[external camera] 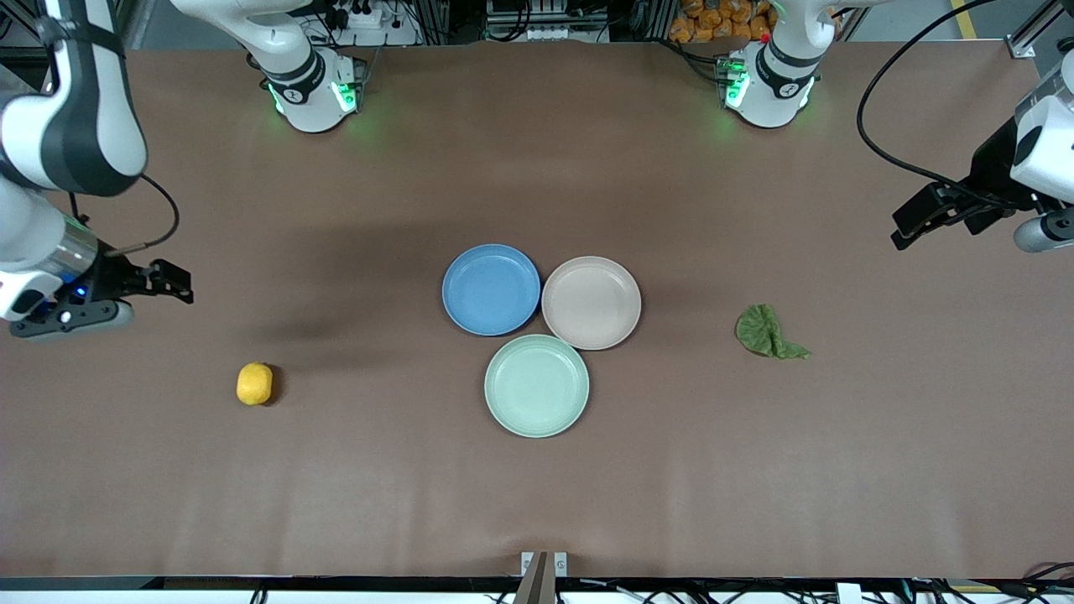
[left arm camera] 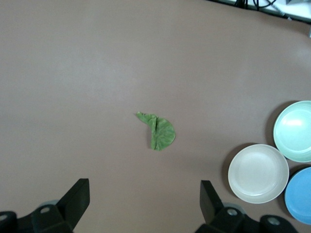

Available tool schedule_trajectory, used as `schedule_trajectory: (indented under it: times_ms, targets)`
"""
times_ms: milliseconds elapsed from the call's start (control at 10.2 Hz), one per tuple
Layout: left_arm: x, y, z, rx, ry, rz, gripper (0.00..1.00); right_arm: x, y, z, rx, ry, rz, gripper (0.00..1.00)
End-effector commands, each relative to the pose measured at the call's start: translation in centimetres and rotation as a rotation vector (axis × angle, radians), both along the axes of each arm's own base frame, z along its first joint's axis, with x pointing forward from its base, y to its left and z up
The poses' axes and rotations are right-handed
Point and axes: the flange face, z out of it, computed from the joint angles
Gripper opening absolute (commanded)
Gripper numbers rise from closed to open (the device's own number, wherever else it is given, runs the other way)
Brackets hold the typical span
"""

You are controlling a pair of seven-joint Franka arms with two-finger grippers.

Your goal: Pick lemon and lettuce from blue and beige plates

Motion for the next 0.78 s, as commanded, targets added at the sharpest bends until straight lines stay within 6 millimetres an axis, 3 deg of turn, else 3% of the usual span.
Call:
schedule_trajectory:
  times_ms: [0, 585, 683]
  targets:
    - [-0.3, 1.0, 0.1, 0.026, 0.017, -0.090, 1.00, 0.1, -0.7, 3.7, 0.008, -0.015, -0.015, 1.00]
    - [-0.2, 1.9, -0.4, 0.042, 0.043, -0.232, 1.00, -4.3, 0.2, 17.5, 0.006, -0.047, -0.088, 1.00]
    - [-0.2, 2.1, -0.5, 0.046, 0.048, -0.251, 1.00, -4.7, 0.3, 18.4, 0.006, -0.031, -0.118, 1.00]
